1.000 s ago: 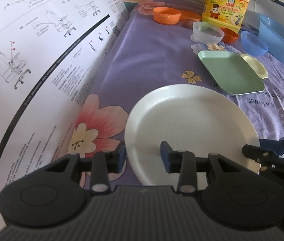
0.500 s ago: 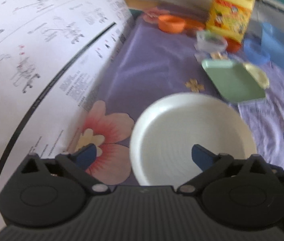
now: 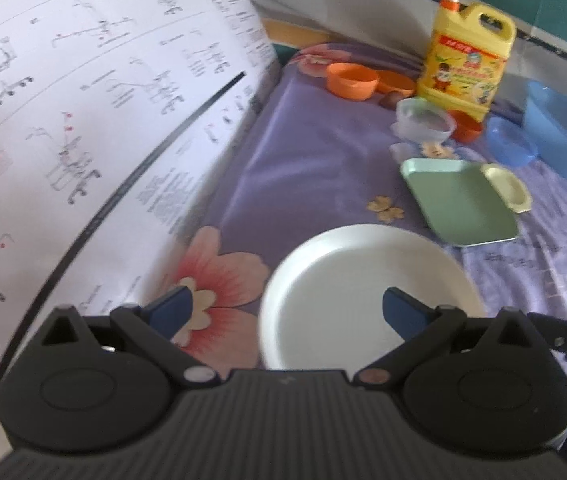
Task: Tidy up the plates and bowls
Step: 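Lower the white plate onto the cloth and open the left gripper, then grasp the mint-green square plate edge with the left gripper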
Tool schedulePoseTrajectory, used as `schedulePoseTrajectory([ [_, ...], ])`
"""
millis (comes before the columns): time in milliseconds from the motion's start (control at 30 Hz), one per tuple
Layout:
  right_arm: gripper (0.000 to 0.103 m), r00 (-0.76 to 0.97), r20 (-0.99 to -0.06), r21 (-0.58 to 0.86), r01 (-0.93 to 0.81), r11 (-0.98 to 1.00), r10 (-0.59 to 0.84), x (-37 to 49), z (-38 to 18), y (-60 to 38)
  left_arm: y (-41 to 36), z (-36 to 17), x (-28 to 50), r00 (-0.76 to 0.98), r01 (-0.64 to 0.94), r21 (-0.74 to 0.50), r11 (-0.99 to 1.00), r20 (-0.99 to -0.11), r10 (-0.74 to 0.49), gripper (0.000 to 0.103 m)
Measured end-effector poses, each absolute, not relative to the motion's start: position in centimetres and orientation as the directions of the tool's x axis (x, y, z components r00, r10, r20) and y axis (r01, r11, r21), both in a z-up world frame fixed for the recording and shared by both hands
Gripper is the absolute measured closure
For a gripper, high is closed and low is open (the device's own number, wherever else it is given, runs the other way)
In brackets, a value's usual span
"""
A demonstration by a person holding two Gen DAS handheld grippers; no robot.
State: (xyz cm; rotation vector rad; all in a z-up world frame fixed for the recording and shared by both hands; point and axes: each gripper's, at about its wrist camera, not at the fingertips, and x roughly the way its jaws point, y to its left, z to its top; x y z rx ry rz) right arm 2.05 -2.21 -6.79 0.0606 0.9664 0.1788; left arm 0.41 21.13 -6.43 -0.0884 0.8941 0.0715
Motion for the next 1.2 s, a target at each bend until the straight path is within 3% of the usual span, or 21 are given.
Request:
schedulePoseTrajectory([
  [800, 0.001, 0.578, -0.809, 0.2, 0.091, 0.976, 0.111, 6.3, -7.0, -9.8, 15.3, -7.1, 8.0, 0.615, -0.023, -0.005, 1.0, -0.788, 0.01, 0.0],
  [1033, 0.025, 0.564, -0.806, 0.312, 0.148, 0.938, 0.179, 11.8, -8.5, -11.5, 13.3, -8.5, 12.2, 0.596, 0.011, -0.01, 1.0, -0.803, -0.014, 0.002],
  [1200, 0.05, 0.558, -0.806, 0.334, 0.151, 0.931, 0.198, 15.5, -10.0, -11.5, 11.6, -9.7, 14.8, 0.574, 0.059, -0.012, 0.998, -0.817, -0.043, 0.02],
])
